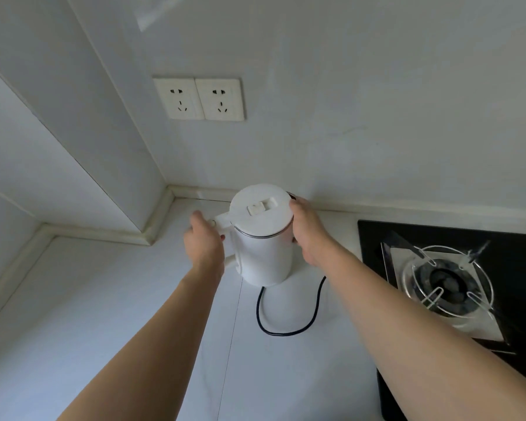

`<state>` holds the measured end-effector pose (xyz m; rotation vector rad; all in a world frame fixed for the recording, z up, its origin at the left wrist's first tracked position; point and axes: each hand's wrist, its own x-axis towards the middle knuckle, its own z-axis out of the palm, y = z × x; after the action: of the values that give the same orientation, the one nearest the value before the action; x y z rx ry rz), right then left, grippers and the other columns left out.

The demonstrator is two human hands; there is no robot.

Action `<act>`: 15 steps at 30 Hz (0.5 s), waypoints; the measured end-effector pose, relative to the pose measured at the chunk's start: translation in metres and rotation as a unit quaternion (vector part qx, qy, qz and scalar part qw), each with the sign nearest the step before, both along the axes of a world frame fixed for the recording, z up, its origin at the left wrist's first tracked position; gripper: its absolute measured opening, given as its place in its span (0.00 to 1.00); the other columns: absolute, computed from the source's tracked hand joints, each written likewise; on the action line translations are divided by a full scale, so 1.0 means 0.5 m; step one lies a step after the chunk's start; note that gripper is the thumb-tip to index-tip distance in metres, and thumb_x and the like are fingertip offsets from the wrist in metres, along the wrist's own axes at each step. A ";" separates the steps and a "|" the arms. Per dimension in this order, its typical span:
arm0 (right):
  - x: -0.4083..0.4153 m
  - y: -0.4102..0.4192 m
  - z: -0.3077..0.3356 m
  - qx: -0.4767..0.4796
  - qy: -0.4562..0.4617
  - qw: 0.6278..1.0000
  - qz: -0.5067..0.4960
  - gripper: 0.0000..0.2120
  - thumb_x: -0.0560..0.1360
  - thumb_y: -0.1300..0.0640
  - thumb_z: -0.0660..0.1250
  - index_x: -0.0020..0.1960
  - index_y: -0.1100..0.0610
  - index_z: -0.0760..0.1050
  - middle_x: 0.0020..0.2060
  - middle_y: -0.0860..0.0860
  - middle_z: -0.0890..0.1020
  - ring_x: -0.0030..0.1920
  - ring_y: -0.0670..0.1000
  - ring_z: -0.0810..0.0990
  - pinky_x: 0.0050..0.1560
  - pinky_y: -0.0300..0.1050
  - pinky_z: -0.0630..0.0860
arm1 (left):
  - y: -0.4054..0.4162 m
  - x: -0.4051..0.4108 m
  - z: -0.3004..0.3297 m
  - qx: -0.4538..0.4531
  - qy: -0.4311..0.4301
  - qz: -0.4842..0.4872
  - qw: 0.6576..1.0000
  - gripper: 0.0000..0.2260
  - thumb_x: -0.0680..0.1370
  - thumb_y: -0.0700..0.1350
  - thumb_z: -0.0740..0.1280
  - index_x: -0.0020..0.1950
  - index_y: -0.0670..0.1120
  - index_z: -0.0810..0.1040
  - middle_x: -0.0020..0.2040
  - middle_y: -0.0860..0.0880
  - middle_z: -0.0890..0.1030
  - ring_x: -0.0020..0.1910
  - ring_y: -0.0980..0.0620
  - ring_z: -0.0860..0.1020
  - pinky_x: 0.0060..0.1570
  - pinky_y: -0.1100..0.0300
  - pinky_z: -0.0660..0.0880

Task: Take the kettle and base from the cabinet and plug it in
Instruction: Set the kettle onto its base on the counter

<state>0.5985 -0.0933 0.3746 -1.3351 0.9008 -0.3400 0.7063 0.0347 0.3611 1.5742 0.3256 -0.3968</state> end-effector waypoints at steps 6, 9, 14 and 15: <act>-0.014 -0.013 -0.032 0.018 -0.005 1.000 -0.001 0.11 0.81 0.47 0.51 0.58 0.41 0.71 0.57 0.44 0.78 0.58 0.48 0.75 0.57 0.51 0.72 | 0.000 -0.013 -0.027 0.016 -0.009 -0.003 1.000 0.15 0.67 0.60 0.56 0.34 0.48 0.65 0.23 0.57 0.69 0.31 0.48 0.70 0.33 0.56 0.64; -0.013 -0.017 -0.039 0.019 -0.003 1.000 0.008 0.11 0.81 0.46 0.51 0.56 0.40 0.71 0.56 0.43 0.78 0.58 0.47 0.75 0.62 0.54 0.72 | 0.000 -0.010 -0.035 -0.003 -0.016 -0.002 1.000 0.15 0.65 0.60 0.56 0.34 0.48 0.65 0.22 0.58 0.68 0.33 0.48 0.69 0.35 0.56 0.65; -0.018 -0.013 -0.035 0.013 -0.004 1.000 0.010 0.12 0.81 0.44 0.51 0.60 0.40 0.70 0.58 0.43 0.77 0.61 0.48 0.74 0.65 0.55 0.71 | 0.002 -0.019 -0.024 -0.003 -0.016 -0.002 1.000 0.14 0.67 0.60 0.55 0.34 0.49 0.65 0.31 0.52 0.67 0.35 0.48 0.68 0.36 0.55 0.65; -0.021 -0.011 -0.031 0.016 -0.002 1.000 0.013 0.13 0.81 0.43 0.51 0.62 0.41 0.70 0.58 0.43 0.77 0.61 0.48 0.73 0.65 0.55 0.71 | 0.004 -0.021 -0.022 -0.010 -0.004 -0.001 1.000 0.14 0.68 0.60 0.54 0.36 0.49 0.66 0.32 0.52 0.68 0.36 0.48 0.68 0.37 0.55 0.65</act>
<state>0.5881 -0.0990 0.3591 -1.3142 0.8816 -0.3076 0.6960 0.0364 0.3501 1.5565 0.3133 -0.3927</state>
